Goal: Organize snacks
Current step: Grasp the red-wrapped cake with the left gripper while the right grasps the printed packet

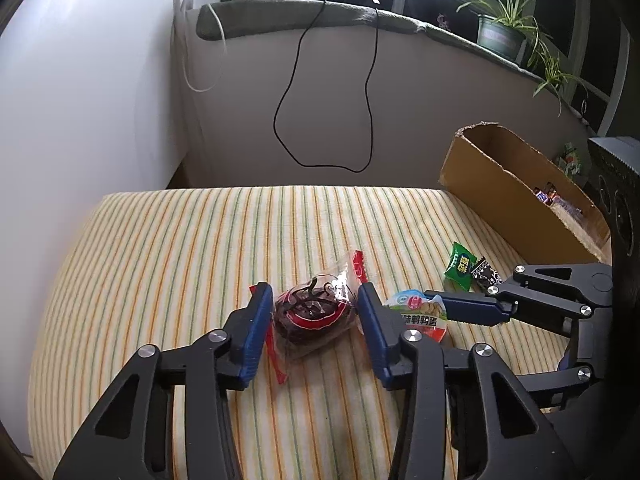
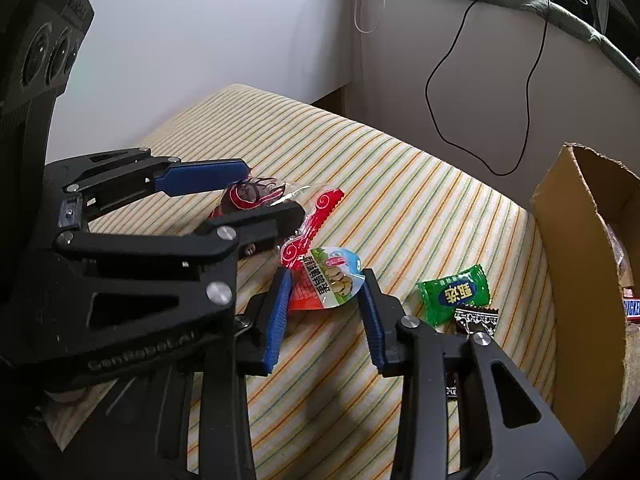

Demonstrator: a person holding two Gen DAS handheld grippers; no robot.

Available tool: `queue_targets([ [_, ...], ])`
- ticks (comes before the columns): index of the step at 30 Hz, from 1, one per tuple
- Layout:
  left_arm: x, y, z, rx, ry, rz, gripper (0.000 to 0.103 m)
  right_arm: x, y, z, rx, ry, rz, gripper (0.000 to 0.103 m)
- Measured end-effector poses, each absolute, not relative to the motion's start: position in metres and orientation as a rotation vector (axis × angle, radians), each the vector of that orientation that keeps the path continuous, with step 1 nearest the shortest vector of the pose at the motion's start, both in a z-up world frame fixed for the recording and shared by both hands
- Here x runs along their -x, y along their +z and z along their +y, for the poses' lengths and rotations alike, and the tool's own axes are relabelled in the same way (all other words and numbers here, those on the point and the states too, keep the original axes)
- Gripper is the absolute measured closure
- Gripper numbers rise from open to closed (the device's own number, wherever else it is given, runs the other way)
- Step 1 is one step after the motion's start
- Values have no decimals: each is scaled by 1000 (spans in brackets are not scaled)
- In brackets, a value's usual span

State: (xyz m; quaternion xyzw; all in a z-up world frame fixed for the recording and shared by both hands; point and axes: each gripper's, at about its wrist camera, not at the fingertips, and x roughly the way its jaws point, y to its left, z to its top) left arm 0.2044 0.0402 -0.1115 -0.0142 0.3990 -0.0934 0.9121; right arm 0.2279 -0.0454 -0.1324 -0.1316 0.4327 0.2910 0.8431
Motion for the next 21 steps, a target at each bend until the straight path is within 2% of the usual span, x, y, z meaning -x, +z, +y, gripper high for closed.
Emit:
queue_targets([
  [4, -203, -112, 34, -18, -199, 814, 58, -223, -131, -51, 286, 615, 911, 69],
  [6, -205, -112, 32, -28, -204, 826, 50, -222, -131, -52, 288, 610, 912, 69],
  [8, -209, -113, 33, -15, -203, 846, 34, -221, -132, -52, 289, 609, 915, 69],
  [10, -215, -118, 34, 1, -200, 876, 32, -219, -131, -53, 291, 606, 915, 69],
  [12, -217, -122, 34, 7, -195, 883, 33, -217, -130, -54, 294, 601, 918, 69],
  [17, -218, -125, 33, 9, -185, 883, 47, -214, -131, -56, 299, 601, 917, 69],
  [21, -215, -123, 36, 27, -182, 878, 51, -212, -130, -57, 293, 605, 912, 69],
])
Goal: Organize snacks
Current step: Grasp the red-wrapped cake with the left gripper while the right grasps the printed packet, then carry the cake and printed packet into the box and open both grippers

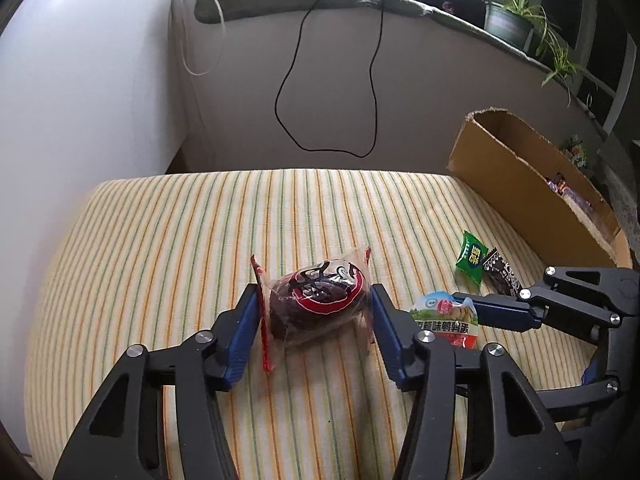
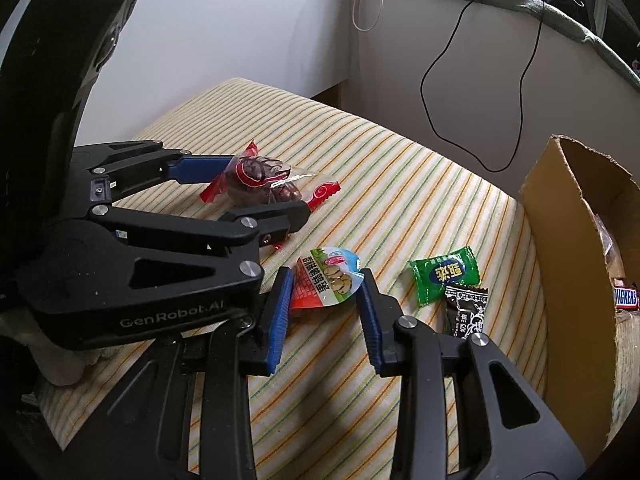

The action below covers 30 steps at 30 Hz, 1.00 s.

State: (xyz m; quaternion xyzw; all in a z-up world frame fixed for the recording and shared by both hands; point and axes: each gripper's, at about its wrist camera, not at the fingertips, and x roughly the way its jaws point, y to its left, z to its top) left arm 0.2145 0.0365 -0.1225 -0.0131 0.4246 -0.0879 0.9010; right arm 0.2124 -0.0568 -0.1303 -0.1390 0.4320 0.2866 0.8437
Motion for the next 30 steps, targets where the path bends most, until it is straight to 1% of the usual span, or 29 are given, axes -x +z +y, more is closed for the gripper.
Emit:
queue_targets([
  [7, -207, -112, 42, 48, -168, 851, 52, -204, -120, -68, 276, 613, 891, 70],
  [14, -201, -84, 38, 46, -167, 791, 52, -191, -88, -85, 253, 625, 831, 70],
  [19, -200, -68, 23, 30, -185, 755, 52, -187, -64, -104, 230, 608, 790, 70],
  [30, -209, -51, -34, -20, -258, 715, 52, -202, -34, -163, 185, 532, 749, 70],
])
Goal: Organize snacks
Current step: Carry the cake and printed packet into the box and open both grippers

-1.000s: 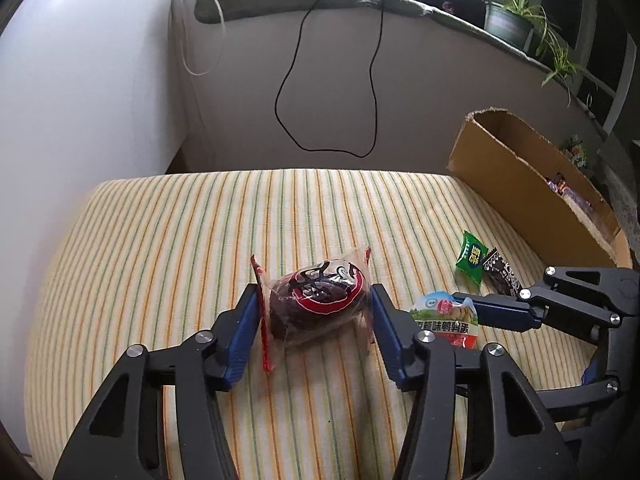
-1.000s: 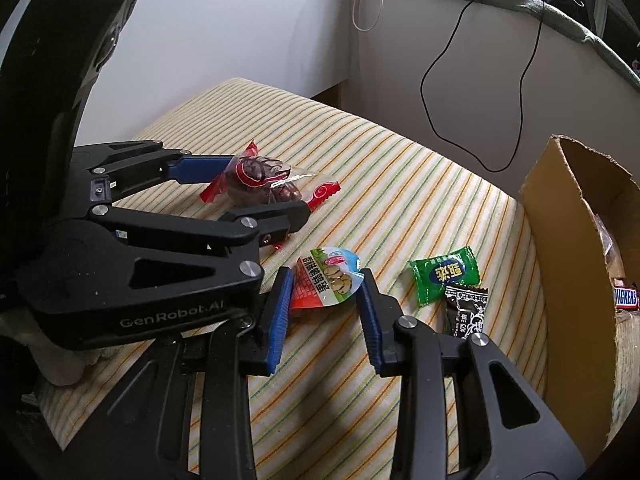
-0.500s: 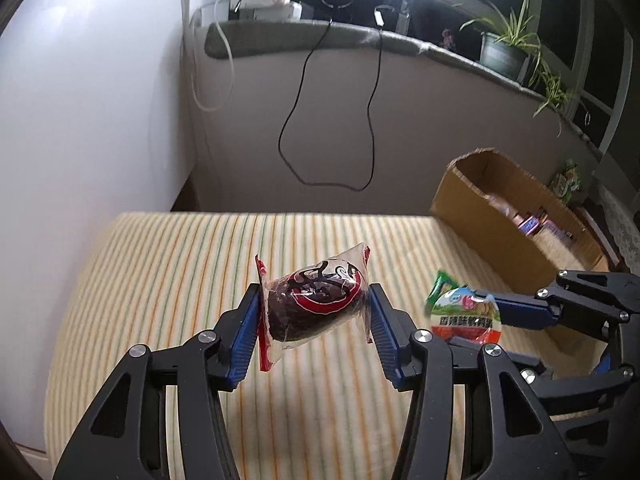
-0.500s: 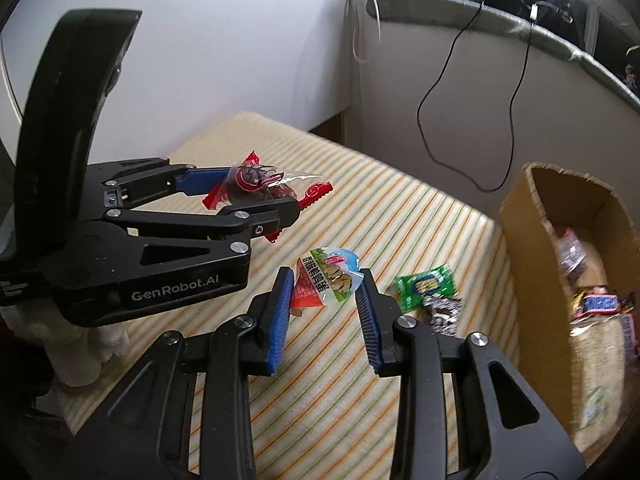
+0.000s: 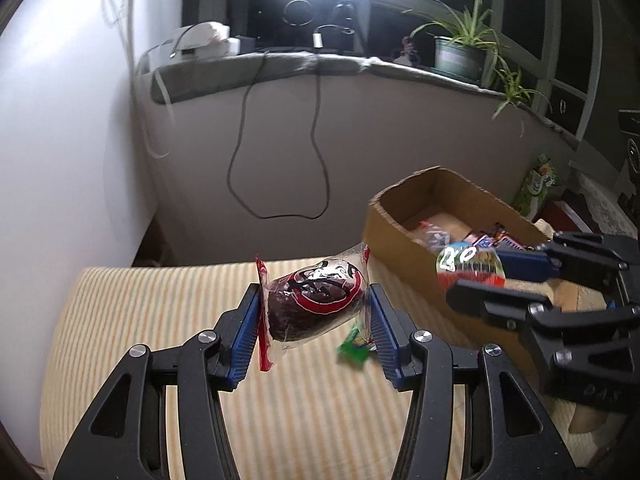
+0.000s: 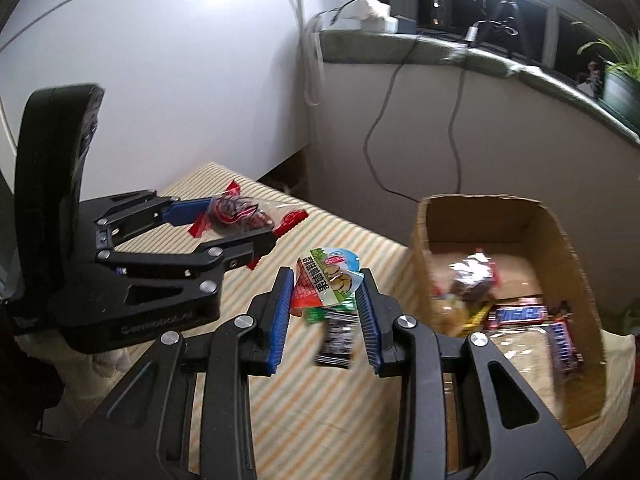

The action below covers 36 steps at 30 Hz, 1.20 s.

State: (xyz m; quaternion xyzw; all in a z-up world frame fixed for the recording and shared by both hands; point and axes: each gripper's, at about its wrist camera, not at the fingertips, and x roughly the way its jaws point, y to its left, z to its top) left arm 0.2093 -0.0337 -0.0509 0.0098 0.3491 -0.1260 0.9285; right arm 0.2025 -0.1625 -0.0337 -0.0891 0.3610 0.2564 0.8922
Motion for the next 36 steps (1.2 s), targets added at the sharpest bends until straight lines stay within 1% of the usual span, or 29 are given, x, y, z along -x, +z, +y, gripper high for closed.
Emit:
queue_targets([
  [10, -221, -39, -80, -51, -311, 691, 52, -231, -22, -224, 155, 439, 741, 70],
  [18, -230, -38, -113, -69, -351, 688, 52, -256, -24, -266, 115, 390, 771, 70],
  [36, -245, -43, -171, -101, -437, 702, 52, -300, -32, -315, 57, 344, 826, 70],
])
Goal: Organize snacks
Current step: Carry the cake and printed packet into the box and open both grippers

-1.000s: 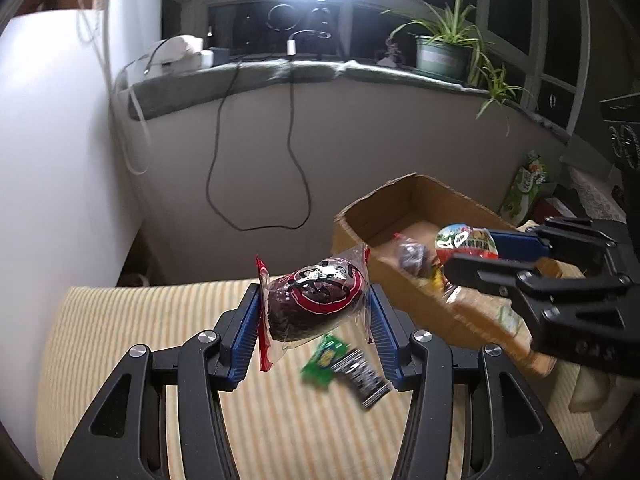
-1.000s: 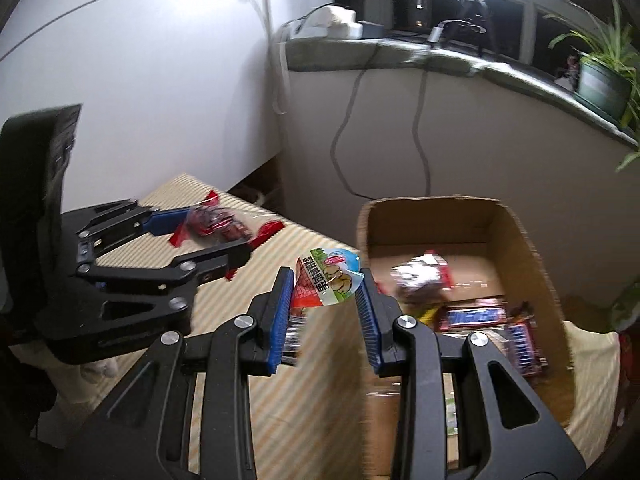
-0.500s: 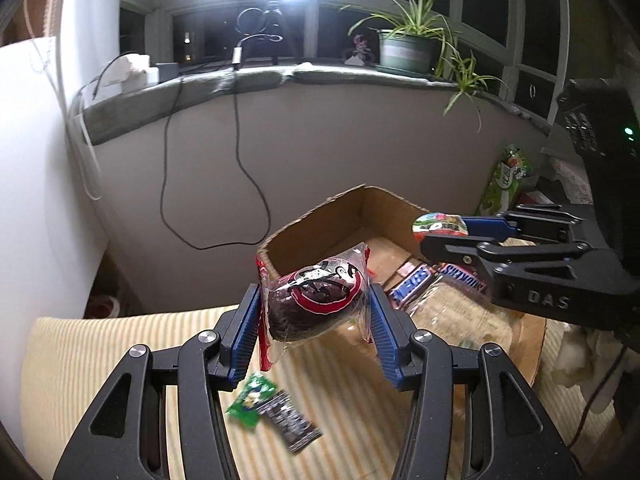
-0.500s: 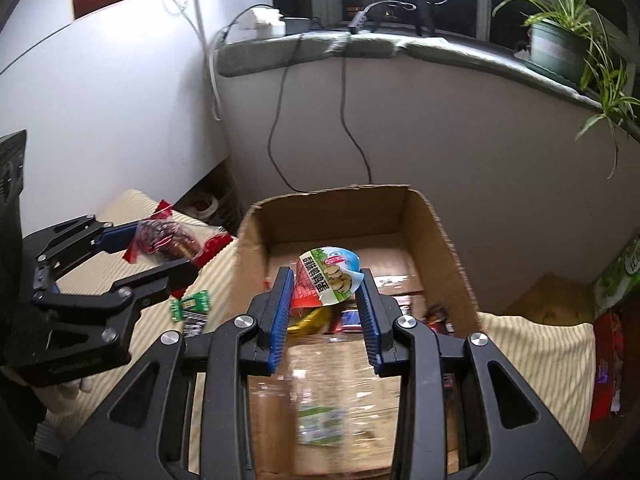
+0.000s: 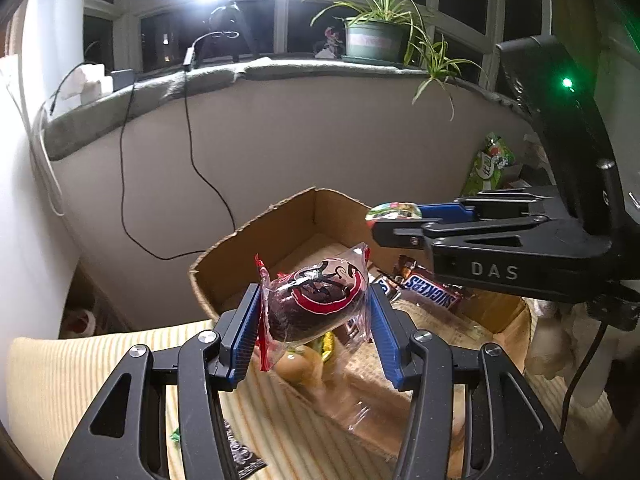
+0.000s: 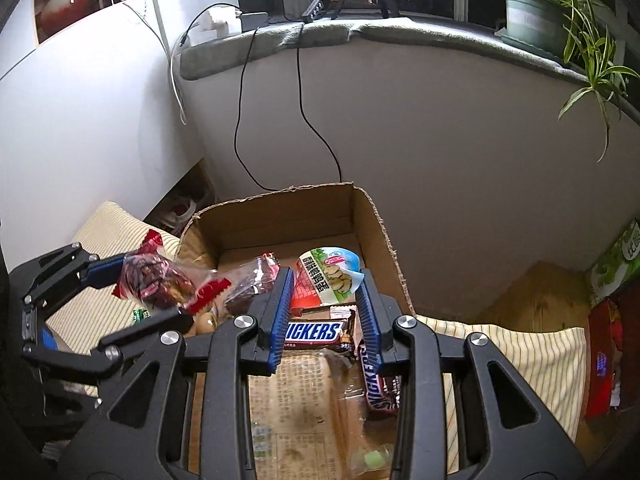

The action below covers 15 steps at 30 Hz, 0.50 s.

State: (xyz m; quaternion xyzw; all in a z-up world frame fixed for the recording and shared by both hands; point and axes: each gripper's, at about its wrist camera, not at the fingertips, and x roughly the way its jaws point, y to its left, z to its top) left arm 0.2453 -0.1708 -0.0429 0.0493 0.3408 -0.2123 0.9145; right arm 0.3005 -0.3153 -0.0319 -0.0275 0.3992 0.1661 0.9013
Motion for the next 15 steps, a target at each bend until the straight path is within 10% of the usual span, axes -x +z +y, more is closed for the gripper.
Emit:
queue_targets([
  [15, -244, -49, -179, -103, -457, 722, 50, -308, -44, -314, 30, 360, 853, 68],
])
